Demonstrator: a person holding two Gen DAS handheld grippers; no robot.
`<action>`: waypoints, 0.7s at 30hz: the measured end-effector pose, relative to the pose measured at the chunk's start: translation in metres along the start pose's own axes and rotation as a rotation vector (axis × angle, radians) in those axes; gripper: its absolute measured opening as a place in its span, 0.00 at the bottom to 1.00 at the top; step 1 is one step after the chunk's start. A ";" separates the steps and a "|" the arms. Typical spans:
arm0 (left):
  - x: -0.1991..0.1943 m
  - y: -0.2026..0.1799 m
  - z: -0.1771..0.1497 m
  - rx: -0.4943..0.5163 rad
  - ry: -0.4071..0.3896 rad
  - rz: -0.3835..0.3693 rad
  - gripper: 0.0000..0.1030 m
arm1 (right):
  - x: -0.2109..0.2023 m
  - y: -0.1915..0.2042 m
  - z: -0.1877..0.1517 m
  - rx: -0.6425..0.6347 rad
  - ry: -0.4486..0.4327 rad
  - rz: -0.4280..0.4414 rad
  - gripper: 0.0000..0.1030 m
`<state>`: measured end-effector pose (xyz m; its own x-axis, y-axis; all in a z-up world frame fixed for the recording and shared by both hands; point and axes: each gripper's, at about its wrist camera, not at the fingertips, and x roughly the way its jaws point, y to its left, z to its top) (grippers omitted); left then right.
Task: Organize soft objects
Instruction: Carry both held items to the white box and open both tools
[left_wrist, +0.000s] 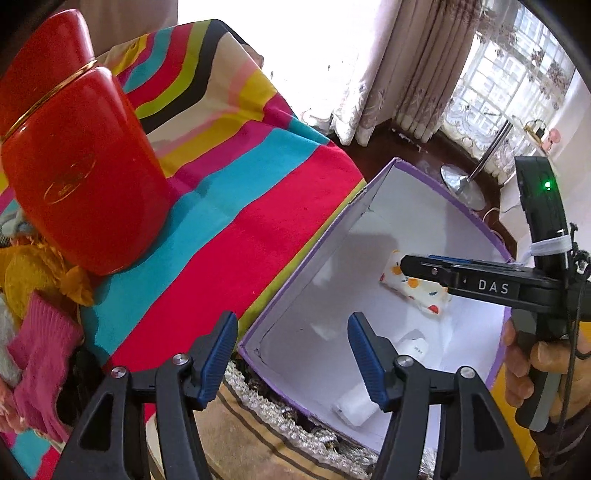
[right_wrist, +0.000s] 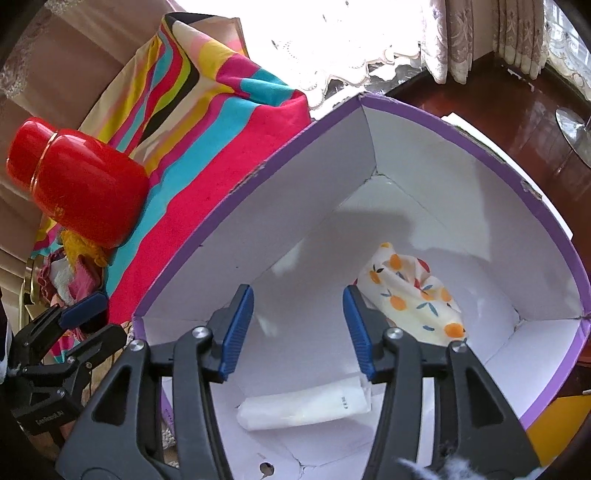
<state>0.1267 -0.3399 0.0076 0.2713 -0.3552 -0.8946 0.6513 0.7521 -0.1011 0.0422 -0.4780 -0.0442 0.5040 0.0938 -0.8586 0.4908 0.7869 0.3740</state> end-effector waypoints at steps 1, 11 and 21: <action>-0.003 0.001 -0.001 -0.005 -0.006 -0.008 0.61 | -0.001 0.002 0.000 -0.005 -0.003 0.001 0.53; -0.029 0.021 -0.023 -0.083 -0.055 -0.043 0.61 | -0.014 0.041 -0.007 -0.099 -0.024 0.021 0.54; -0.065 0.077 -0.059 -0.242 -0.138 -0.028 0.61 | -0.010 0.090 -0.018 -0.180 0.007 0.065 0.54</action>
<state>0.1172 -0.2264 0.0324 0.3601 -0.4373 -0.8241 0.4762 0.8458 -0.2406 0.0685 -0.3976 -0.0087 0.5257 0.1517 -0.8370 0.3220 0.8752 0.3609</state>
